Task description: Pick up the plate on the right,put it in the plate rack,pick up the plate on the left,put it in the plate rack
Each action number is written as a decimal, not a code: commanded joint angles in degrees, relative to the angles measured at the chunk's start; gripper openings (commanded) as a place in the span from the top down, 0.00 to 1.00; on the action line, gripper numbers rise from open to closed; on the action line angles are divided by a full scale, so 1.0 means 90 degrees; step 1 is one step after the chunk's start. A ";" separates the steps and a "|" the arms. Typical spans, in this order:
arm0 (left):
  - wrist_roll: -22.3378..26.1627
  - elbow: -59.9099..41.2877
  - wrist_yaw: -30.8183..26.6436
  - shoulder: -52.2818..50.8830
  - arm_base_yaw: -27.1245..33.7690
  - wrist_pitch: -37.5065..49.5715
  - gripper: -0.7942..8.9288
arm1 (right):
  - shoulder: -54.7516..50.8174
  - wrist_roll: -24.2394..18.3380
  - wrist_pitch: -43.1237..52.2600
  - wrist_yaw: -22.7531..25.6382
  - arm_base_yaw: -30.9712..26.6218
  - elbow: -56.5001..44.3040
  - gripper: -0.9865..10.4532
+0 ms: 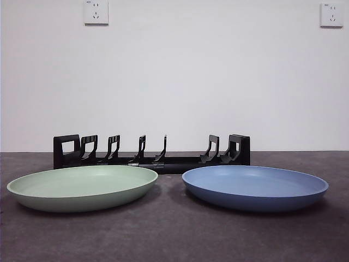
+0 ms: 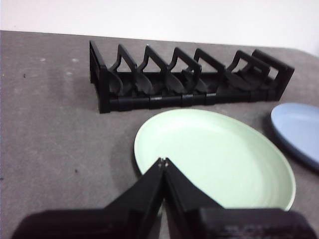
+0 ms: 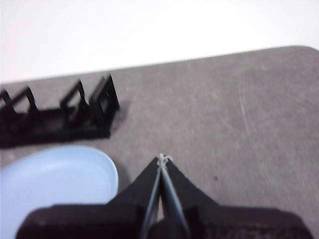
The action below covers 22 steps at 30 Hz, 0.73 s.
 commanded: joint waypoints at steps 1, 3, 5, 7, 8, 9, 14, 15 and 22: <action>-0.0367 0.0328 0.0022 0.0024 0.0000 0.0049 0.92 | 0.0041 0.0250 0.0141 -0.0002 0.0002 0.0449 0.92; -0.0444 0.0571 0.0024 0.0087 0.0000 0.0034 0.92 | 0.0172 0.0253 0.0119 -0.0010 0.0002 0.0782 0.92; -0.0466 0.0906 0.0024 0.0219 0.0000 -0.0061 0.92 | 0.0408 0.0316 -0.0010 -0.0029 0.0002 0.1192 0.92; -0.0464 0.1265 0.0027 0.0389 0.0000 -0.0202 0.92 | 0.0707 0.0454 -0.0287 -0.0041 0.0002 0.1630 0.92; -0.0464 0.1479 0.0041 0.0498 0.0000 -0.0299 0.92 | 0.0884 0.0454 -0.0503 -0.0087 0.0002 0.1885 0.92; -0.0444 0.1705 0.0073 0.0617 0.0000 -0.0415 0.92 | 0.1081 0.0454 -0.0738 -0.0148 0.0002 0.2152 0.92; -0.0362 0.2761 0.0413 0.1285 0.0000 -0.0937 0.92 | 0.2074 0.0274 -0.1761 -0.0690 0.0002 0.3388 0.92; -0.0342 0.3026 0.0549 0.1474 0.0000 -0.1151 0.92 | 0.2317 0.0163 -0.1996 -0.0879 0.0002 0.3691 0.92; 0.0661 0.4461 0.0884 0.2458 0.0000 -0.3036 0.92 | 0.3568 -0.0498 -0.3638 -0.1812 0.0002 0.5404 0.92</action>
